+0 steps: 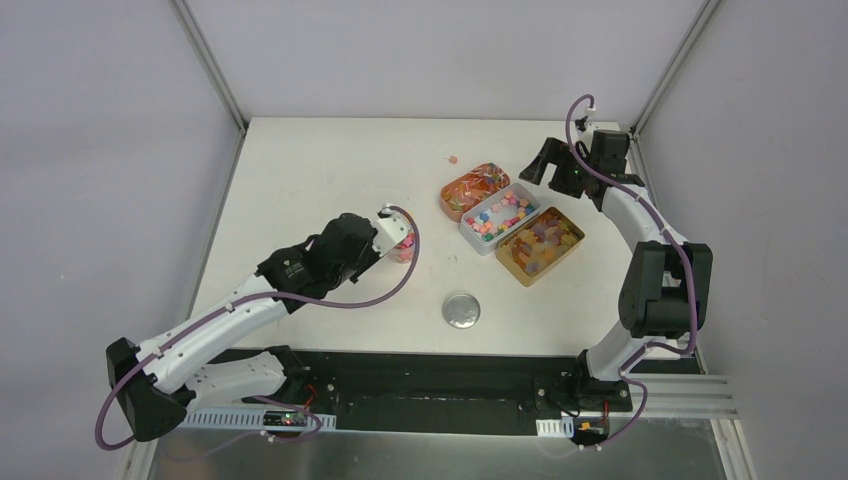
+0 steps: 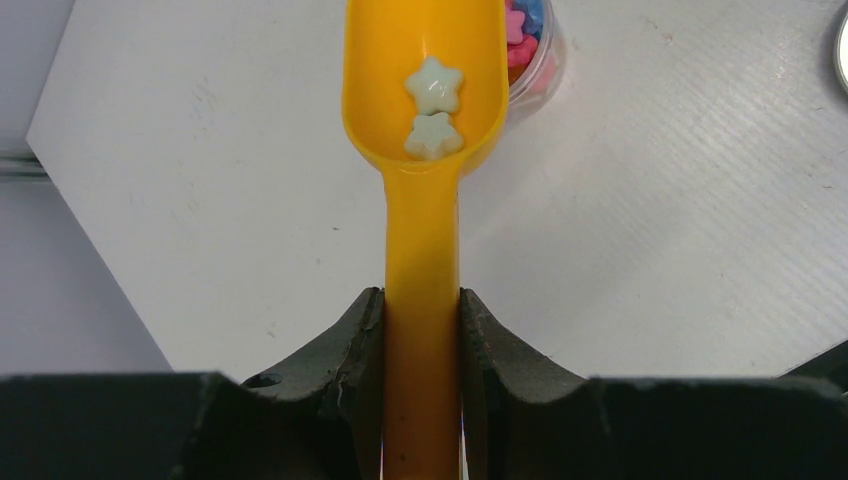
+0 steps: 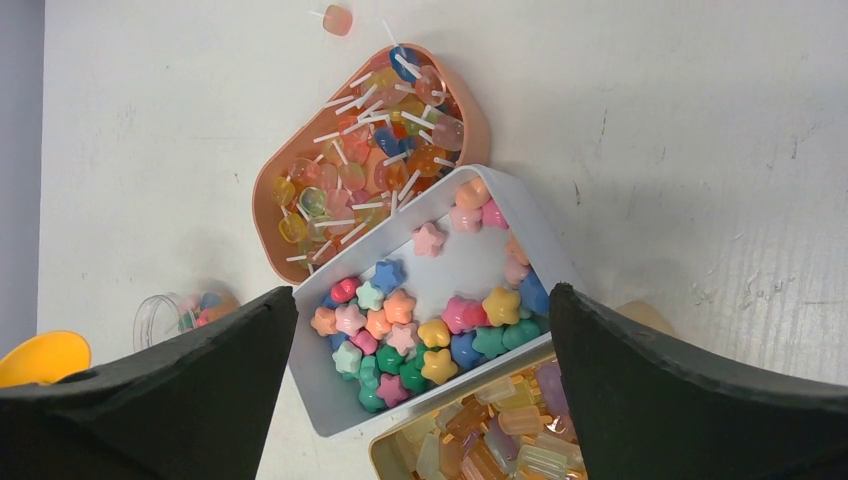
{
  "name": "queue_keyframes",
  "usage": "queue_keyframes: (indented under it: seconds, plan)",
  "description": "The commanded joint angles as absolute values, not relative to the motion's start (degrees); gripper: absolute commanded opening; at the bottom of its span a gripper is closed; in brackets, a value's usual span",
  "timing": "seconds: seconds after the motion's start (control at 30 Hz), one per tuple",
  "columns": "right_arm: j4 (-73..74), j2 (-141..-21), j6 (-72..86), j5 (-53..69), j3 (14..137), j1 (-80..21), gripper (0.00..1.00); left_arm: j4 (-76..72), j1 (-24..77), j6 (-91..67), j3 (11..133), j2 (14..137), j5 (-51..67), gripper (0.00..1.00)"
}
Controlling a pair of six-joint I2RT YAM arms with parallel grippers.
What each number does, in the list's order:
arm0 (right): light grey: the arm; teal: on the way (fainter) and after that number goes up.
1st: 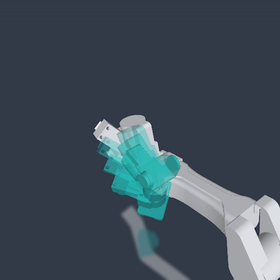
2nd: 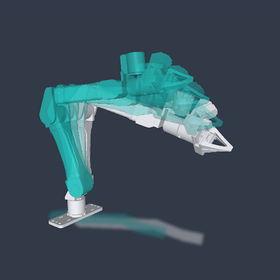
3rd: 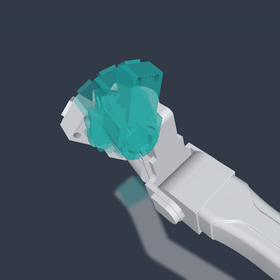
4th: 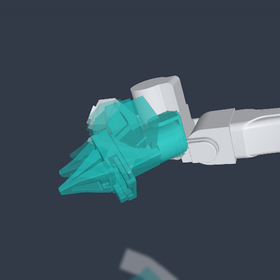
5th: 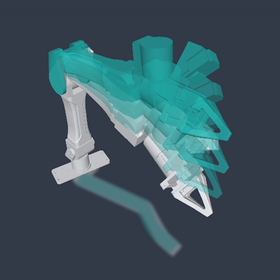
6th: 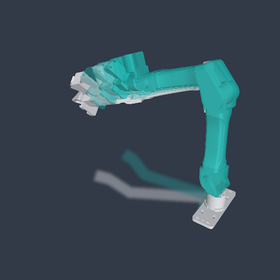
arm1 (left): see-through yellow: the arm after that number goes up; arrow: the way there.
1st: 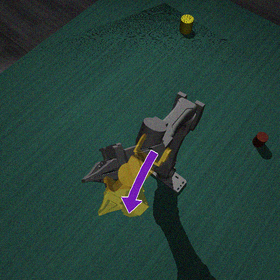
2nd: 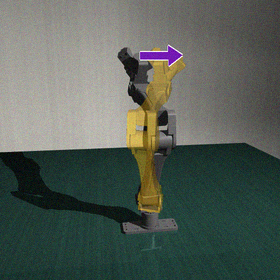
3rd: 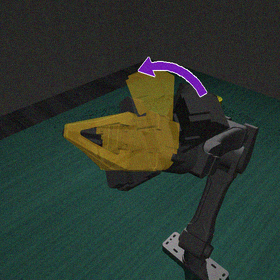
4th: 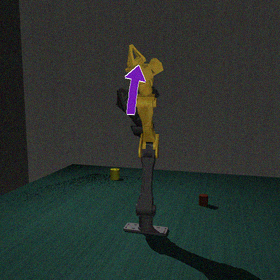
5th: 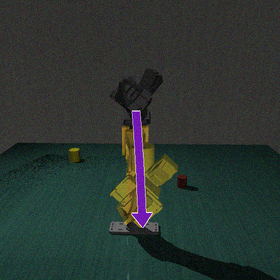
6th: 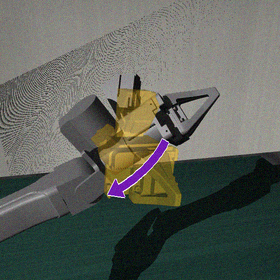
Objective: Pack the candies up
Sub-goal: Place the fake candies in the packing bottle.
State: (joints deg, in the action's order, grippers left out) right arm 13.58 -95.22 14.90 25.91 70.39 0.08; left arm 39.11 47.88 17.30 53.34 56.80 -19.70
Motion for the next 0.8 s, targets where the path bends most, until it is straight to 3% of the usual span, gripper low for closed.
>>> queue_keyframes:
  seconds: [0.0,0.77]
  plan:
    - [11.4,-93.2,13.8,26.1,70.6,0.2,1.00,39.3,47.3,19.2,54.7,57.0,-22.6,0.00]
    - [11.2,-92.8,13.7,26.4,70.0,0.6,1.00,53.3,47.4,24.4,62.4,66.7,-25.9,0.00]
